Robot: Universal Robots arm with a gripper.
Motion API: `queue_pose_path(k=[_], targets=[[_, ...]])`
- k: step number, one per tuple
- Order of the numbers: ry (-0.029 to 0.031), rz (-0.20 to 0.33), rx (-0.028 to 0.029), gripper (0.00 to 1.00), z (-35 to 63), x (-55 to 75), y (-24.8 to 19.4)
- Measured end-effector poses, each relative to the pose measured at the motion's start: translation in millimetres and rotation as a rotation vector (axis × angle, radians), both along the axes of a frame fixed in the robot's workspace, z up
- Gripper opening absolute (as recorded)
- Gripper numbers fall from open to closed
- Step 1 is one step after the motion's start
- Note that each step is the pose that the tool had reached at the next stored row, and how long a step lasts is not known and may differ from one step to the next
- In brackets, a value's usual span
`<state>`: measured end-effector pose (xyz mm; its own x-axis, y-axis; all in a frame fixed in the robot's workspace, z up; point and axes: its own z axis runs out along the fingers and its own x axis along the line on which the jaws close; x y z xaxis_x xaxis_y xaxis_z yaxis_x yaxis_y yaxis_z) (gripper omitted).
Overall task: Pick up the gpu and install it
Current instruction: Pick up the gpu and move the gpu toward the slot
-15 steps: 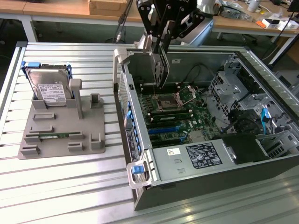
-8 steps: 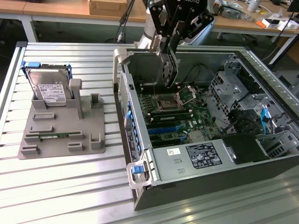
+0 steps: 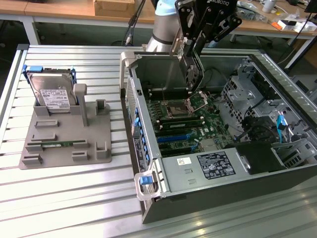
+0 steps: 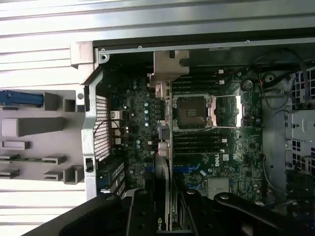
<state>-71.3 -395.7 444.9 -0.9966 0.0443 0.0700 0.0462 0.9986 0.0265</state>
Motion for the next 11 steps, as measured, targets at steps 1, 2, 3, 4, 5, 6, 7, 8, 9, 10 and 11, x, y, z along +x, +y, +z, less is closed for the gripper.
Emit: queue_pose_path(k=[1,2,3,4,5,6,7,8,9,10,11], targets=[[0.002,0.0,0.0,0.26,0.0,2.9,0.0],[0.0058,0.0,-0.0001,0.26,0.0,8.6,0.0],[0.009,0.0,0.0,0.26,0.0,14.5,0.0],[0.0109,0.0,0.0,0.26,0.0,18.5,0.0],[0.0132,0.0,0.0,0.26,0.0,24.3,0.0],[0.0158,0.0,-0.0001,0.26,0.0,32.4,0.0],[0.0171,0.0,0.0,0.26,0.0,37.2,0.0],[0.0183,0.0,0.0,0.26,0.0,41.6,0.0],[0.0194,0.0,0.0,0.26,0.0,45.7,0.0],[0.0206,0.0,0.0,0.26,0.0,50.5,0.0],[0.0217,0.0,0.0,0.26,0.0,55.1,0.0]])
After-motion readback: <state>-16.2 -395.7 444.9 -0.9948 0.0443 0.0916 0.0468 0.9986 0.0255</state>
